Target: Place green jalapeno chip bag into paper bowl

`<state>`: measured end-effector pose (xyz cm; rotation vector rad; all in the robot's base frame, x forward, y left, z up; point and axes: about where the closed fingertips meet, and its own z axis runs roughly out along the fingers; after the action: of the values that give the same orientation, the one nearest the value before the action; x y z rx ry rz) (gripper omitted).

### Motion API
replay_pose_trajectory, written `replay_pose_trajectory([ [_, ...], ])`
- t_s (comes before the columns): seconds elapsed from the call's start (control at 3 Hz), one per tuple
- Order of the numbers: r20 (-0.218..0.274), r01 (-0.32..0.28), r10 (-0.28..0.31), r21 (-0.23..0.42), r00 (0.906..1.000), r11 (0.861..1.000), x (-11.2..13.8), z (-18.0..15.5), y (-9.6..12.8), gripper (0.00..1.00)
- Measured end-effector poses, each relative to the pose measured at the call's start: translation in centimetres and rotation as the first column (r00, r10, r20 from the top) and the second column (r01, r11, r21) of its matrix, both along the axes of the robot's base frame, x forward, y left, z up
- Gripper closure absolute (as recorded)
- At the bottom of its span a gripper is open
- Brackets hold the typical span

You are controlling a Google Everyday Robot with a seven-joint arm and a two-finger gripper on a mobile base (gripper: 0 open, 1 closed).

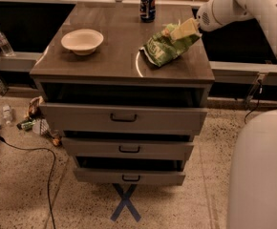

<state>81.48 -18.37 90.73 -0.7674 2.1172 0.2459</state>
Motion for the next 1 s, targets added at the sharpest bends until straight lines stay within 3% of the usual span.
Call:
replay_pose_trajectory([
  [0.33, -0.022, -0.009, 0.009, 0.002, 0.9997, 1.000, 0.2, -1.7, 0.0, 0.50],
  [0.67, 0.006, -0.078, 0.078, 0.006, 0.9970, 0.997, -0.8, -0.9, 1.5, 0.81],
  [1.0, 0.038, -0.112, 0.112, 0.005, 0.9930, 0.994, -1.9, 1.1, 2.6, 1.00],
])
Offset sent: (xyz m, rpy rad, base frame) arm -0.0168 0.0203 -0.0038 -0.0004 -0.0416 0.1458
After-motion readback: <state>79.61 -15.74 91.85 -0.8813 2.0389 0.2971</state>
